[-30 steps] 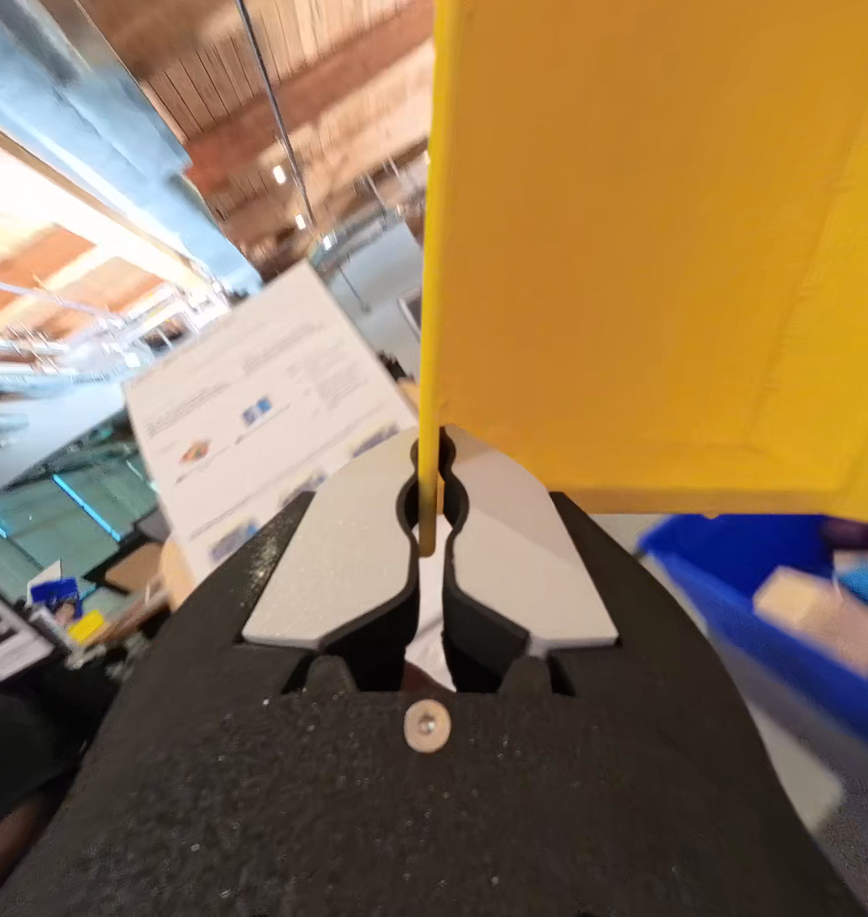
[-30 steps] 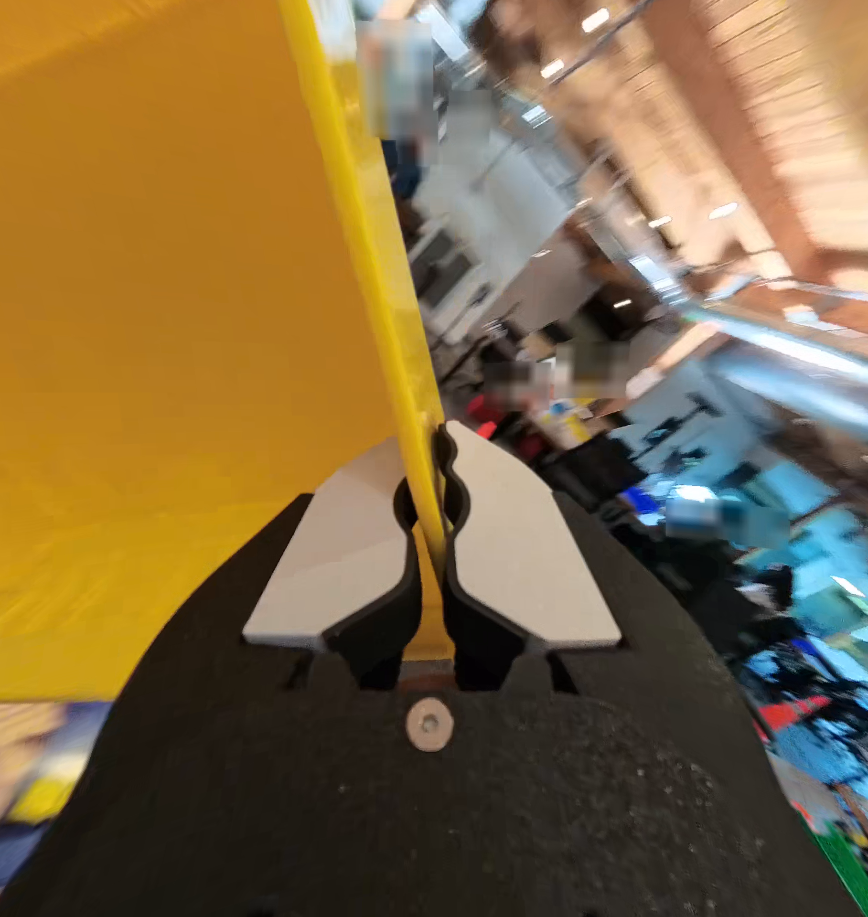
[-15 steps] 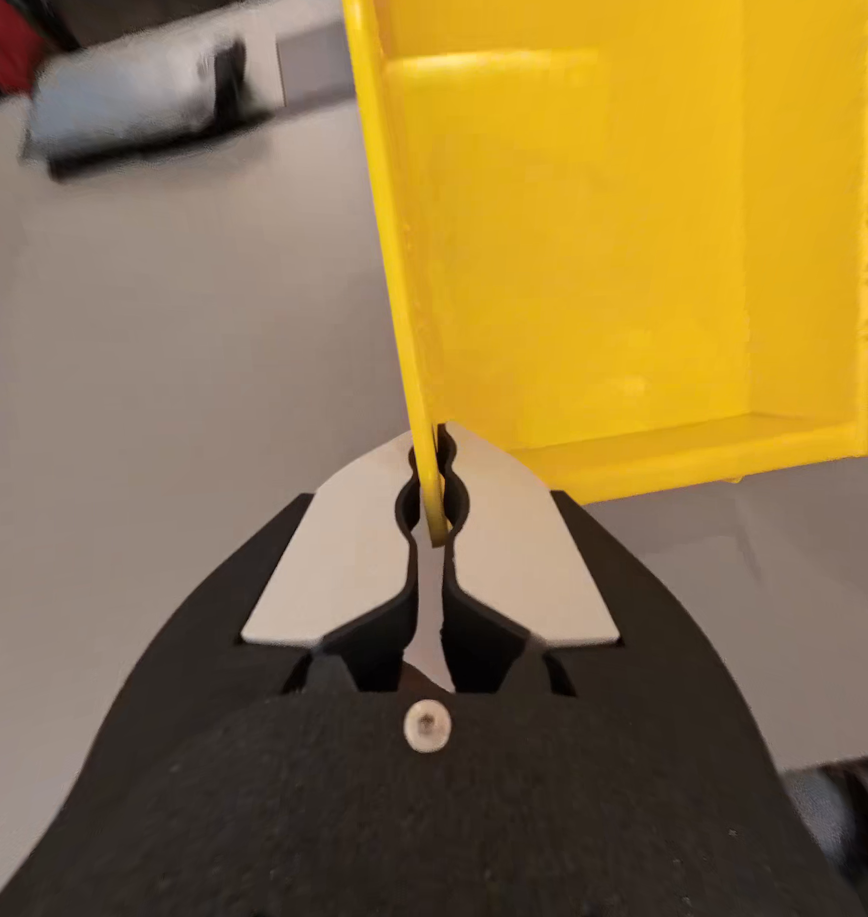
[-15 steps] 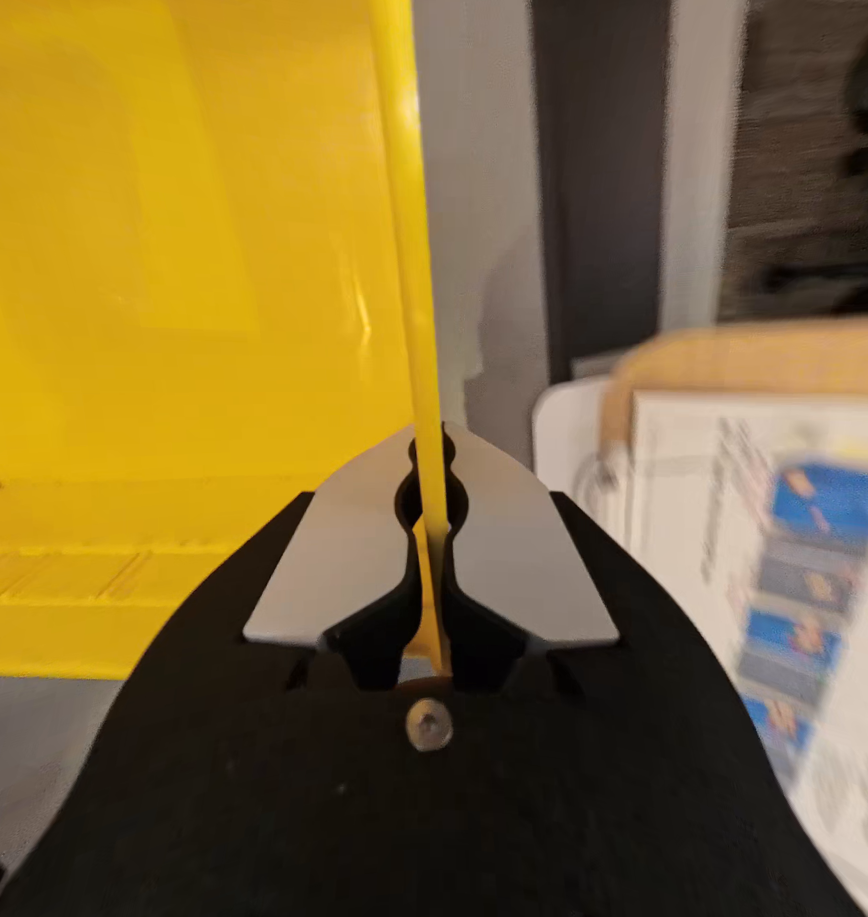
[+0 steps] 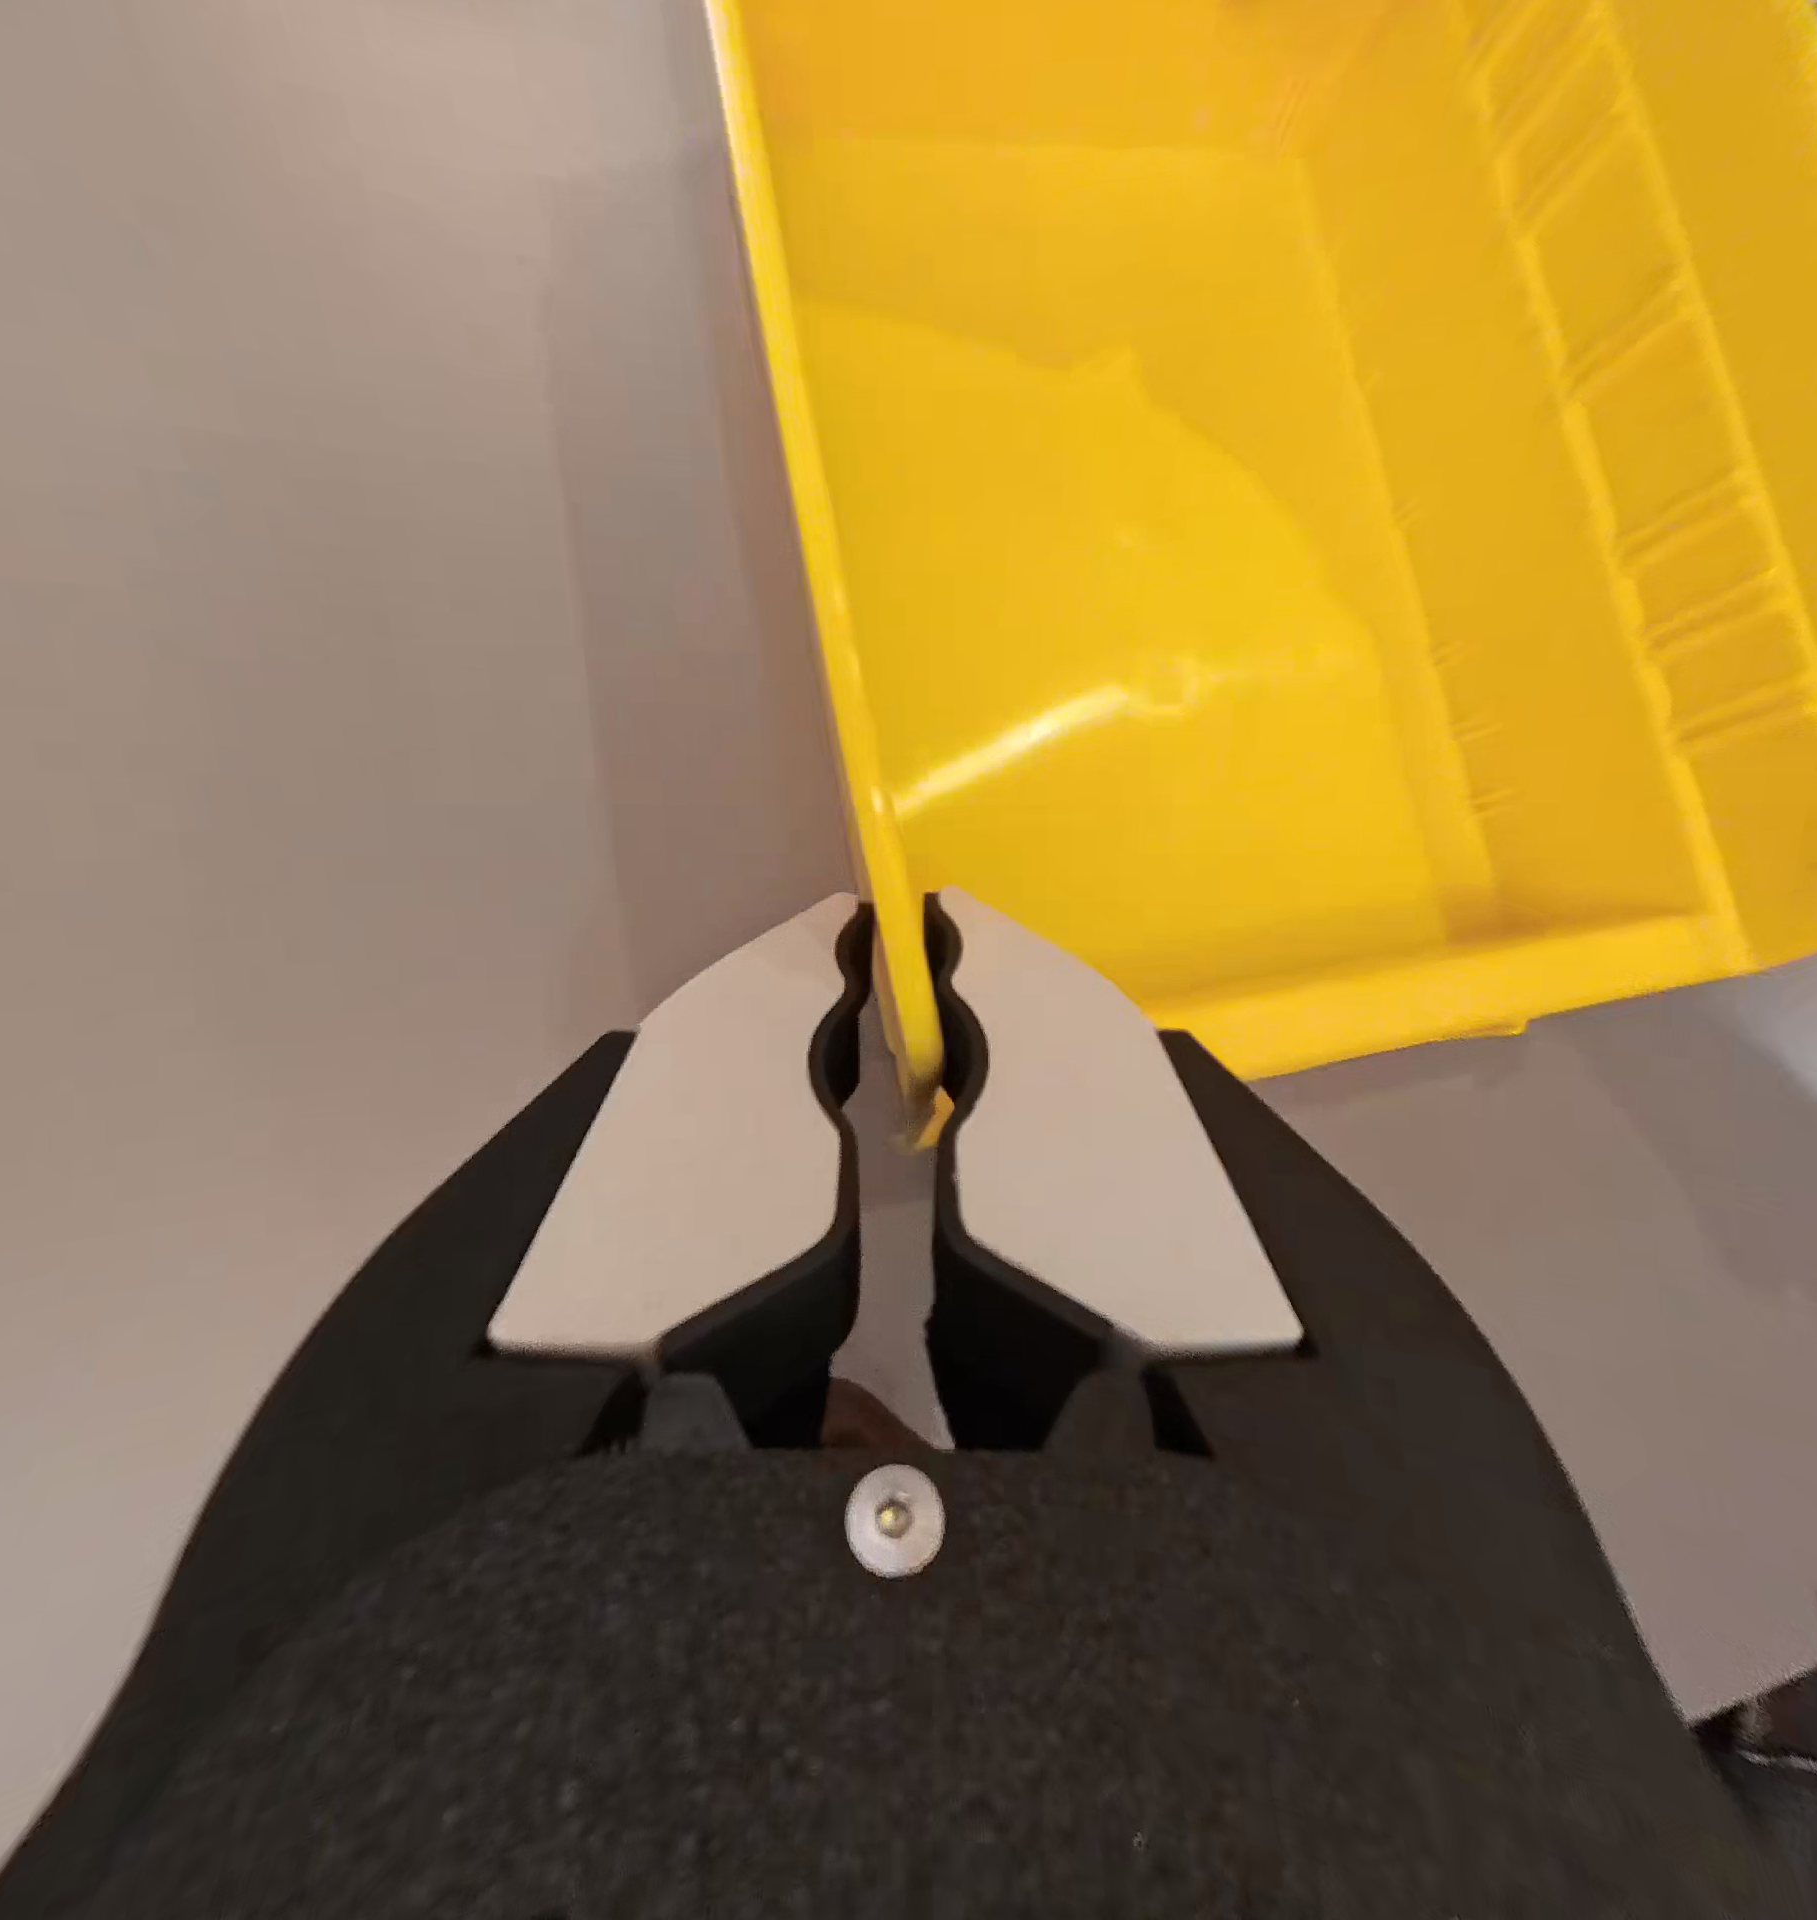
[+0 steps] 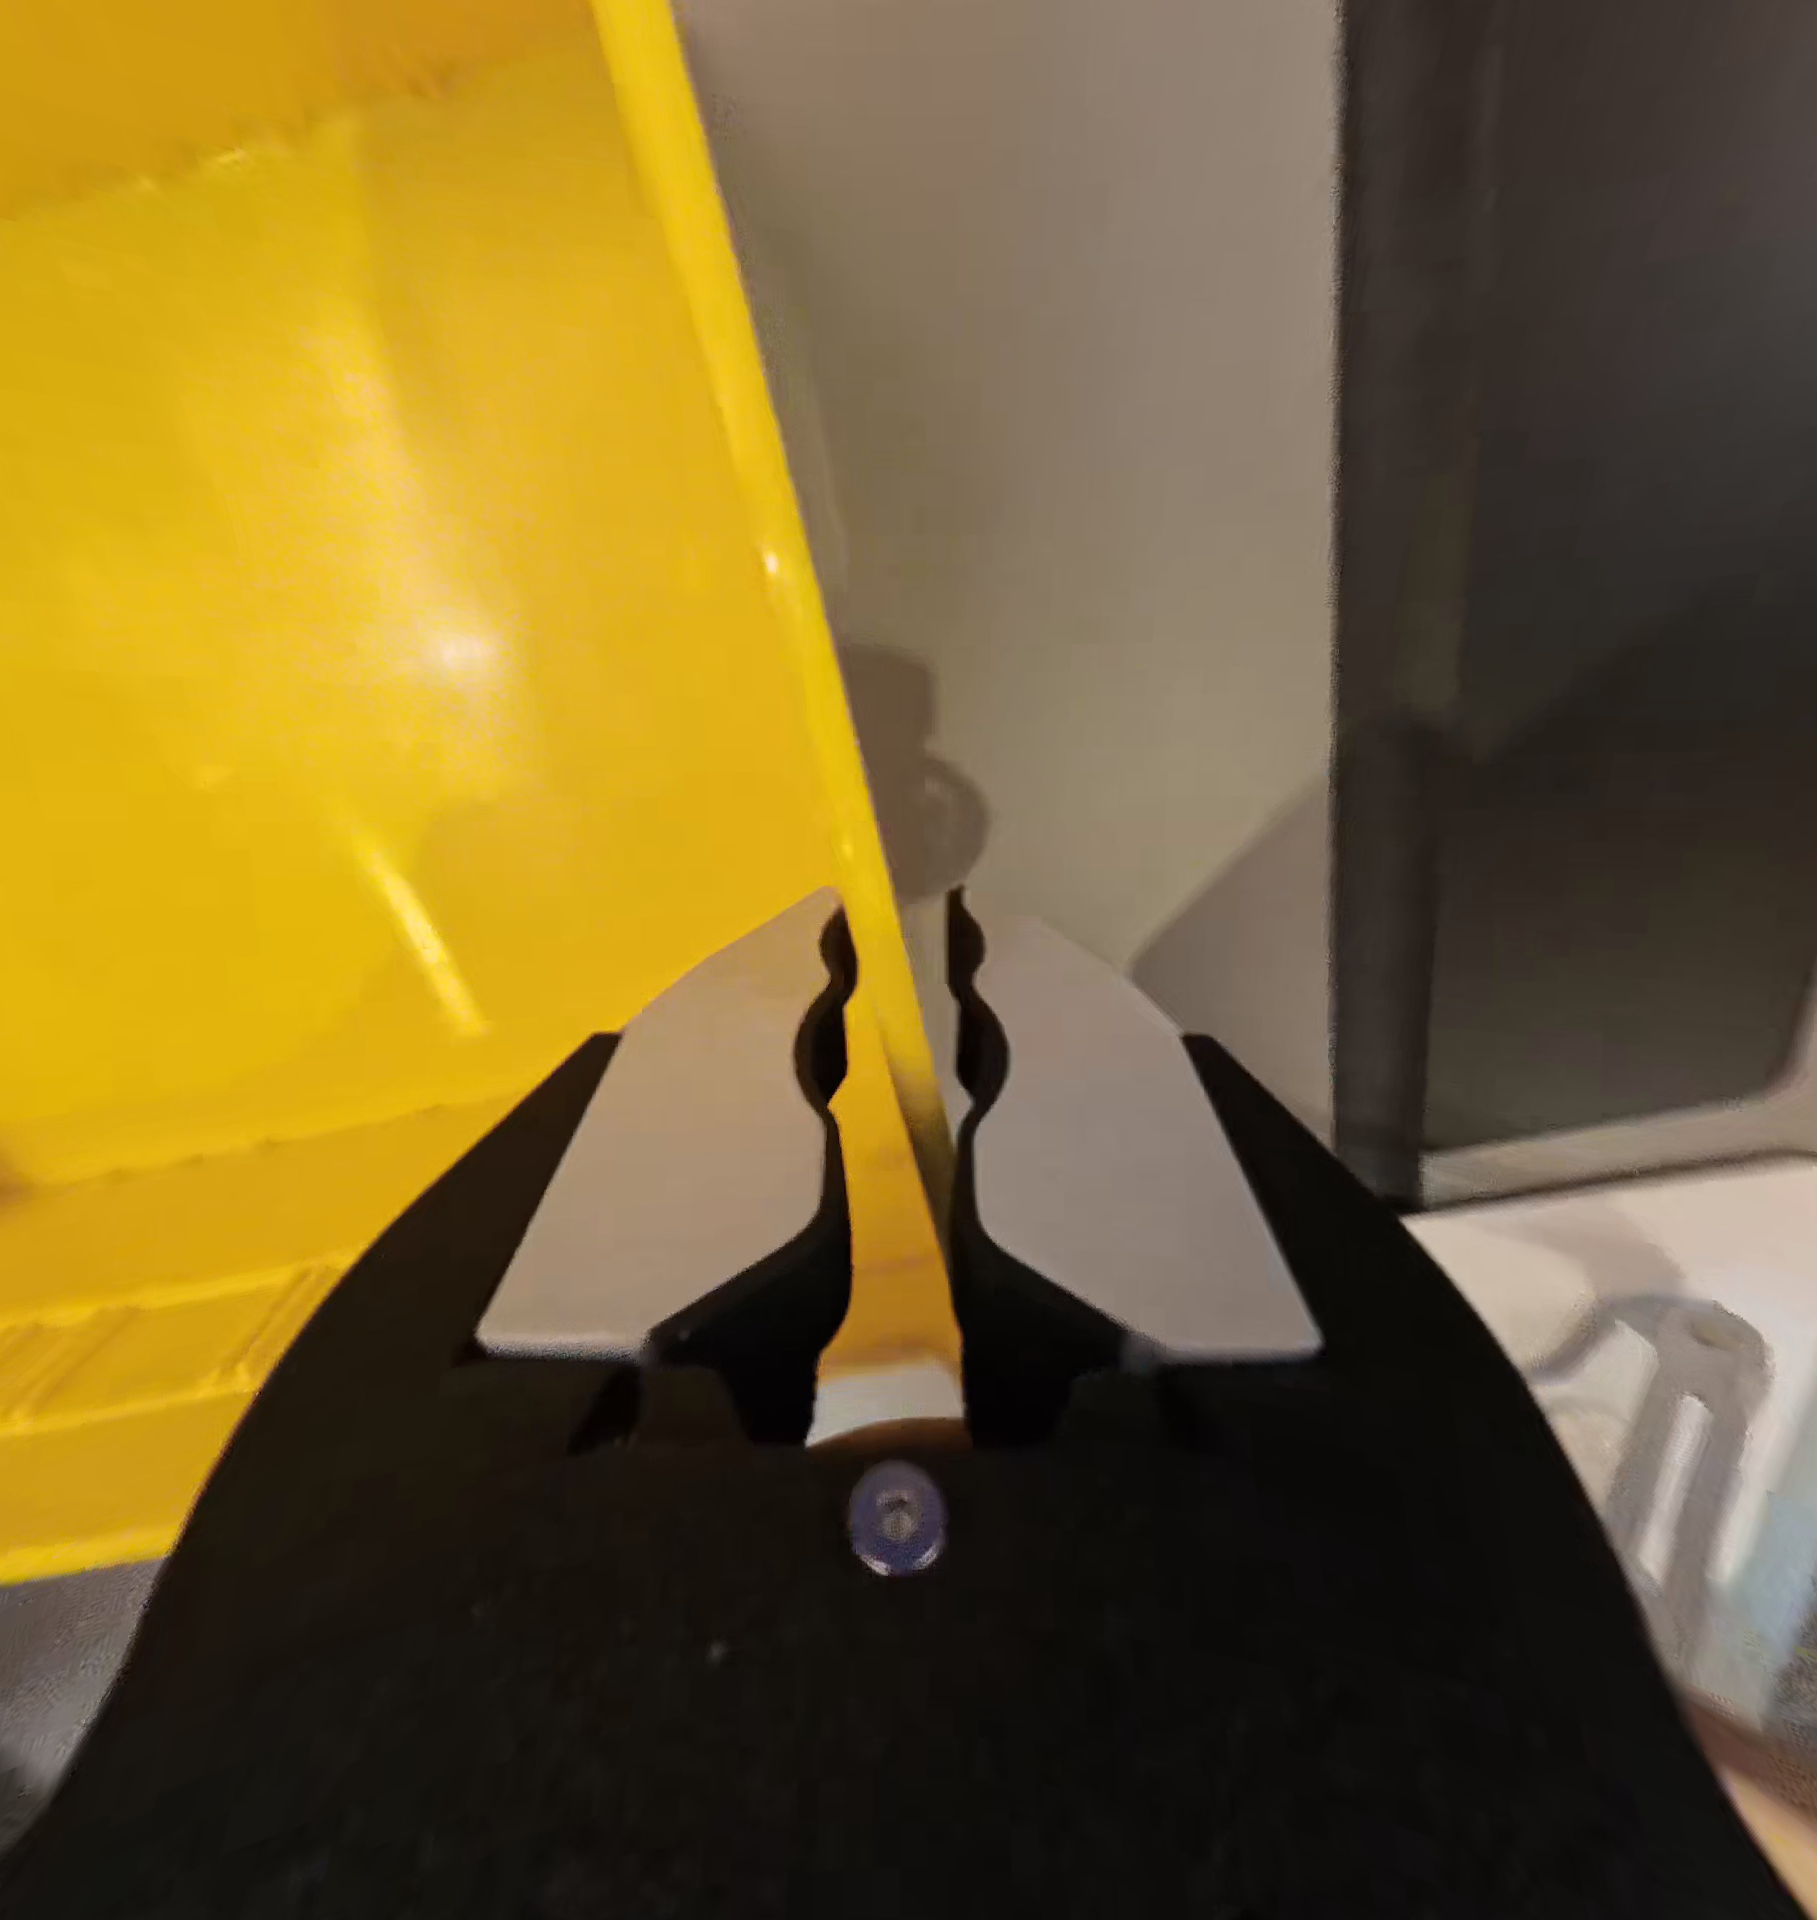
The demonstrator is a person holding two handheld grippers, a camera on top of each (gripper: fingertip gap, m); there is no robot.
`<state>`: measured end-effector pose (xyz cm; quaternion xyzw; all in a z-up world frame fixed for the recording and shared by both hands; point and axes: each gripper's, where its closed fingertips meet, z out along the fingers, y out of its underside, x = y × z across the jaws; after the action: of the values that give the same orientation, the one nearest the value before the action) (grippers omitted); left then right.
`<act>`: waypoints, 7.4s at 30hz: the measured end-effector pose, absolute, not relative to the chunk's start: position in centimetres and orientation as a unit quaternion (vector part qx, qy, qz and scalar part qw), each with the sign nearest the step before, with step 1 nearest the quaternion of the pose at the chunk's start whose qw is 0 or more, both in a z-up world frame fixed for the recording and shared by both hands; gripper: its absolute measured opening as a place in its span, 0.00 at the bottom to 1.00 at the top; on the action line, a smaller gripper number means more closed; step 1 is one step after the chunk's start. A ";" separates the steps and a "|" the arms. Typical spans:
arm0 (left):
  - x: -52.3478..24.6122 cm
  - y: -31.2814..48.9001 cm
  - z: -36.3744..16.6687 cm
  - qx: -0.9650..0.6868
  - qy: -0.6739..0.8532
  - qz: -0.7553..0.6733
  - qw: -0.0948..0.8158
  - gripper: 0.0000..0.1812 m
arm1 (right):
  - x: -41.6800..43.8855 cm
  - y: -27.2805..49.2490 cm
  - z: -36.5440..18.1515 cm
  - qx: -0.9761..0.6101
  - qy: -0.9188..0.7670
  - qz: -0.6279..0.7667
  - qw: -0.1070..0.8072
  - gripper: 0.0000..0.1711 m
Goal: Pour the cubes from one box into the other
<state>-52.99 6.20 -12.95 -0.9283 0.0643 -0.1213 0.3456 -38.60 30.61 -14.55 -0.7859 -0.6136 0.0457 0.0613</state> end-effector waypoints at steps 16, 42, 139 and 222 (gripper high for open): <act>-44.5 -1.0 -4.9 -0.859 0.023 -0.111 0.499 0.24 | -7.5 10.0 1.0 -0.772 -0.276 0.149 0.554 0.26; -36.3 -6.0 -10.2 -0.821 0.017 -0.100 0.562 0.21 | 19.1 -3.4 -11.1 -0.813 -0.008 0.052 0.580 0.24; -51.8 -1.8 -10.0 -0.839 -0.060 -0.090 0.533 0.28 | -17.7 -9.2 -10.7 -0.734 -0.455 0.256 0.434 0.16; -25.7 3.4 -11.1 -0.851 0.071 -0.036 0.520 0.28 | -6.9 2.2 -11.0 -0.828 -0.160 0.160 0.513 0.35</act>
<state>-25.71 3.42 -11.09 -0.8506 0.0714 -0.0356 0.5198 -6.93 2.23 -11.00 -0.8283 -0.1599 0.1598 0.5127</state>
